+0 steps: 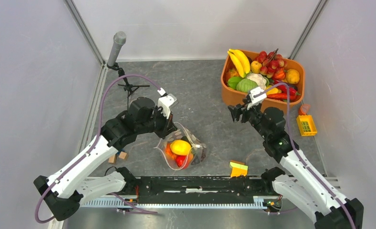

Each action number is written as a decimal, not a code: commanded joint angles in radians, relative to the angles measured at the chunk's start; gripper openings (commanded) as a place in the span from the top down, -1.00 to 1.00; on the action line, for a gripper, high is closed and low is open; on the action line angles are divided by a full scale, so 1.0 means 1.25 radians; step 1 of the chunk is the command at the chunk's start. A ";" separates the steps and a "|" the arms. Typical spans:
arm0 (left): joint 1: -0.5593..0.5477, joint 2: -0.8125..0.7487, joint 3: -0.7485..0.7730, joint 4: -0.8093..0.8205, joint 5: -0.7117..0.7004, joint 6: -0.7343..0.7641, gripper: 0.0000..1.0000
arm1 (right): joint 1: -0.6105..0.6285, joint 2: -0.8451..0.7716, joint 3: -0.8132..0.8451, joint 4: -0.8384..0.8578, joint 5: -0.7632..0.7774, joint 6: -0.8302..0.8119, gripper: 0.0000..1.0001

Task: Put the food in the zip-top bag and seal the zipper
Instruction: Adjust the zipper food storage bag at the center of the board.

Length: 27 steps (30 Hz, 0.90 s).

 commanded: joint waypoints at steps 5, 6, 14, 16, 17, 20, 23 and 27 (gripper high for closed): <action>0.002 0.006 -0.001 0.073 -0.053 0.003 0.95 | -0.030 -0.158 -0.222 0.279 -0.533 0.010 -0.48; 0.002 0.006 -0.003 0.078 -0.056 0.003 0.95 | -0.030 -0.172 -0.242 0.304 -0.548 0.018 -0.49; 0.002 0.001 -0.032 0.085 -0.046 -0.005 0.95 | 0.004 -0.136 -0.576 1.014 -0.677 0.169 -0.62; 0.002 -0.003 -0.039 0.078 -0.030 -0.008 0.95 | 0.038 -0.050 -0.522 0.971 -0.692 0.144 -0.59; 0.002 -0.008 -0.043 0.079 -0.022 -0.009 0.95 | 0.070 -0.022 -0.498 0.956 -0.684 0.098 -0.55; 0.002 -0.030 -0.062 0.099 -0.021 -0.017 0.95 | 0.128 0.003 -0.495 1.000 -0.664 0.048 -0.59; 0.002 -0.043 -0.078 0.109 -0.003 -0.026 0.95 | 0.183 0.024 -0.450 0.902 -0.653 -0.019 -0.59; 0.002 -0.049 -0.085 0.106 -0.002 -0.025 0.95 | 0.259 0.095 -0.392 0.815 -0.574 -0.100 -0.53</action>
